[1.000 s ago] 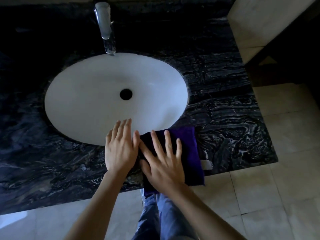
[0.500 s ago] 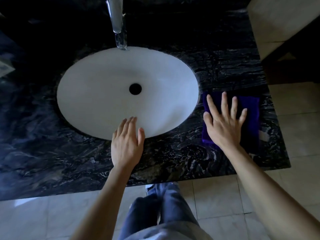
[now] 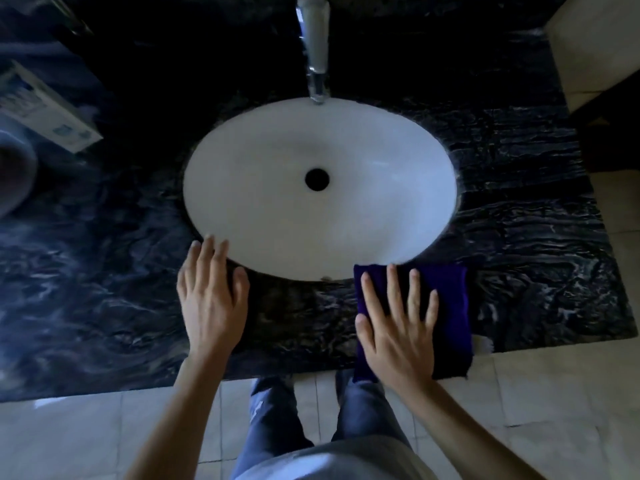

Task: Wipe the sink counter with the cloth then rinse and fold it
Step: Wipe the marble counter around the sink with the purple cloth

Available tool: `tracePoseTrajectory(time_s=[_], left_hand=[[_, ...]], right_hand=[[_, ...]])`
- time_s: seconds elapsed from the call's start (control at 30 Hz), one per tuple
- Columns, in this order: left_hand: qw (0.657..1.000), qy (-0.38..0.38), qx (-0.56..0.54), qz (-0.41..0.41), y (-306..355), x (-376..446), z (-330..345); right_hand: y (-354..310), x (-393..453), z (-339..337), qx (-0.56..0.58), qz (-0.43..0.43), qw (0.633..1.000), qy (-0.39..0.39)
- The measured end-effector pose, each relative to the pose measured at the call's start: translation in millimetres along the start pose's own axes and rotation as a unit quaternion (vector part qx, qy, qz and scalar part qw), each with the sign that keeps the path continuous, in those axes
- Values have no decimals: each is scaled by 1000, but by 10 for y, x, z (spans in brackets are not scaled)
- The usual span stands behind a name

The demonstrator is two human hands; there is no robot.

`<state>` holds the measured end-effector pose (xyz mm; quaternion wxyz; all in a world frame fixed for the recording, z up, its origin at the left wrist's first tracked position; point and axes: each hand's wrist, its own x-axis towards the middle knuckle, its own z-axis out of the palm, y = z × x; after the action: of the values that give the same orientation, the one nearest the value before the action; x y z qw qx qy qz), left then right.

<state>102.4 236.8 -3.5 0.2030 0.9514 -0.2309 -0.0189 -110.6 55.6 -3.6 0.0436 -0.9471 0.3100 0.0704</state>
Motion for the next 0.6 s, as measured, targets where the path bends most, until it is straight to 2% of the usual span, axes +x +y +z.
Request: tracePoseTrajectory(time_s=[0.17,0.33,0.6], left_hand=[[999,-6,30,-28,-849,116,-348],[996,-21,82,-20,-1459,227,-609],[999,-17,32,-41,-1753,260,-680]], right_hand=[[-1185,-116,6,34,-123,991,-27],[-2116,20,-15,29,-268,960,-78],[-3052,1141,-89,24,-358,931,-64]])
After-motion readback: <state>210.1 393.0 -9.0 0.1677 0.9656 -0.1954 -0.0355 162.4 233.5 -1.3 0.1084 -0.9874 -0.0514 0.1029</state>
